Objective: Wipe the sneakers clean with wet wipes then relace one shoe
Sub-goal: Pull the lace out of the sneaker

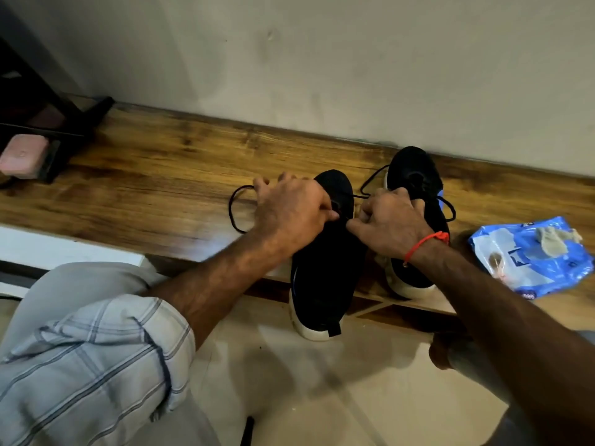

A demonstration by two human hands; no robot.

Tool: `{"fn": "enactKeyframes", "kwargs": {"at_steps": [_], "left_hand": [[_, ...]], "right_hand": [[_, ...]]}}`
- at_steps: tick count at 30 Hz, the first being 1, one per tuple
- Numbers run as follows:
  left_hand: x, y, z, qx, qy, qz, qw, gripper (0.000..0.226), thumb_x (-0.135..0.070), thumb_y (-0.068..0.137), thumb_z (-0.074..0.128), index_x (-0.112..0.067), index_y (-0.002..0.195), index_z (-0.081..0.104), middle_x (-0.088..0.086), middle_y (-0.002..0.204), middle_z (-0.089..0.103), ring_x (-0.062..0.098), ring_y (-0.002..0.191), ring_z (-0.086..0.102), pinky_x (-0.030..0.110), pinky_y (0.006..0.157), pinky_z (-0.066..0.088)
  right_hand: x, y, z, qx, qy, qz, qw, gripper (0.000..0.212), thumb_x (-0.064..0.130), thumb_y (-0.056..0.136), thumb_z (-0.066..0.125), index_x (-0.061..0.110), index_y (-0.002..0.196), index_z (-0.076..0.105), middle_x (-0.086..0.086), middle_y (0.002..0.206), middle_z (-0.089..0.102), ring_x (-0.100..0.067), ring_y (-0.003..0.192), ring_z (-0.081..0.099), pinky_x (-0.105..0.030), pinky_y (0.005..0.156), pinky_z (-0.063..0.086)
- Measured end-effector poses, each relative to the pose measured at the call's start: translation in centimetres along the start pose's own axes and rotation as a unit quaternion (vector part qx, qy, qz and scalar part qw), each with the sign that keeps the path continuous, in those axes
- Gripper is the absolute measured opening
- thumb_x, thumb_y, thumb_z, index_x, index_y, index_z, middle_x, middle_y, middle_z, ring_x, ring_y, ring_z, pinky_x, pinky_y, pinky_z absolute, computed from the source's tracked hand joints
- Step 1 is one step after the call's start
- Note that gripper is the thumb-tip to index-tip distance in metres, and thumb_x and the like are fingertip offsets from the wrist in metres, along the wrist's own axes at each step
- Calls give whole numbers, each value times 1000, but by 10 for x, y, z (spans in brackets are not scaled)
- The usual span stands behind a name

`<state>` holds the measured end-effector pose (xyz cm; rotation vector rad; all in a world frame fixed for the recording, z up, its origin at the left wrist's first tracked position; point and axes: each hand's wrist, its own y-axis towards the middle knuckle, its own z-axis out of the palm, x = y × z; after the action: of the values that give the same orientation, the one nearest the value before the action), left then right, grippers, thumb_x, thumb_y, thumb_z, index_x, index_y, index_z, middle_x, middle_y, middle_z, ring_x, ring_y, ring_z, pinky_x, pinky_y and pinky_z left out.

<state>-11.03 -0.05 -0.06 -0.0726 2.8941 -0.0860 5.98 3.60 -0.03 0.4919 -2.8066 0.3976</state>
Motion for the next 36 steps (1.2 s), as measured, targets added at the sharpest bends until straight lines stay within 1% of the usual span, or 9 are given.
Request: {"fn": "enactKeyframes", "kwargs": {"at_steps": [5, 8, 12, 17, 22, 25, 29, 32, 36], "left_hand": [[34, 15, -15, 49, -68, -158, 984, 15, -48, 95, 64, -34, 94, 71, -5, 120, 65, 28, 129, 47, 59, 107, 26], [23, 11, -10, 53, -93, -79, 991, 24, -29, 97, 58, -39, 118, 64, -10, 145, 48, 25, 138, 35, 54, 102, 25], [5, 1, -3, 59, 37, 66, 995, 26, -52, 95, 59, -46, 119, 68, -22, 154, 39, 21, 144, 24, 57, 106, 21], [11, 10, -10, 30, 81, 31, 996, 27, -61, 88, 62, -42, 104, 71, -20, 134, 59, 17, 136, 37, 57, 108, 21], [52, 19, -47, -38, -4, -129, 991, 24, -53, 93, 61, -33, 103, 70, -1, 129, 62, 28, 132, 43, 63, 111, 20], [37, 11, -39, -55, -16, -42, 997, 26, -53, 94, 60, -39, 116, 65, -11, 149, 47, 26, 140, 33, 60, 108, 22], [0, -1, -6, 41, 79, 86, 992, 41, -55, 93, 63, -51, 133, 55, -20, 161, 30, 25, 149, 19, 65, 111, 18], [-4, 3, -1, 31, 101, 81, 991, 33, -45, 92, 68, -49, 124, 64, -22, 157, 37, 25, 148, 22, 65, 110, 19], [5, 11, -15, 8, 97, 5, 995, 24, -55, 85, 69, -44, 107, 71, -19, 136, 59, 20, 139, 36, 60, 111, 19]], "right_hand": [[3, 1, 2, -10, 24, -28, 999, 30, 41, 83, 57, 19, 64, 60, 3, 93, 56, -23, 105, 38, -39, 86, 26], [9, -1, 2, -25, 8, -49, 998, 26, 37, 85, 57, 22, 63, 56, 4, 97, 49, -22, 106, 38, -37, 84, 24], [9, -2, 1, -26, -23, -48, 998, 27, 41, 87, 56, 27, 64, 53, 5, 102, 44, -23, 111, 37, -41, 89, 27], [7, -3, 4, -30, -64, -38, 997, 26, 44, 86, 52, 26, 67, 55, 4, 107, 49, -25, 114, 39, -47, 96, 30], [6, -2, 5, -28, -65, -53, 996, 27, 44, 87, 54, 25, 68, 57, 3, 110, 52, -27, 115, 37, -49, 99, 29], [8, 0, 5, -26, -59, -53, 997, 28, 45, 86, 54, 25, 68, 57, 2, 111, 51, -27, 116, 37, -51, 100, 29], [10, 0, 4, -19, -60, -55, 997, 25, 46, 87, 54, 27, 71, 57, 3, 114, 50, -27, 118, 36, -49, 98, 30], [9, -2, 4, -12, -60, -52, 997, 24, 45, 88, 52, 27, 73, 59, 3, 116, 51, -26, 119, 36, -50, 99, 30], [5, -3, 4, -8, -62, -42, 997, 28, 47, 87, 53, 25, 70, 59, 4, 116, 53, -26, 119, 37, -51, 101, 31]]}}
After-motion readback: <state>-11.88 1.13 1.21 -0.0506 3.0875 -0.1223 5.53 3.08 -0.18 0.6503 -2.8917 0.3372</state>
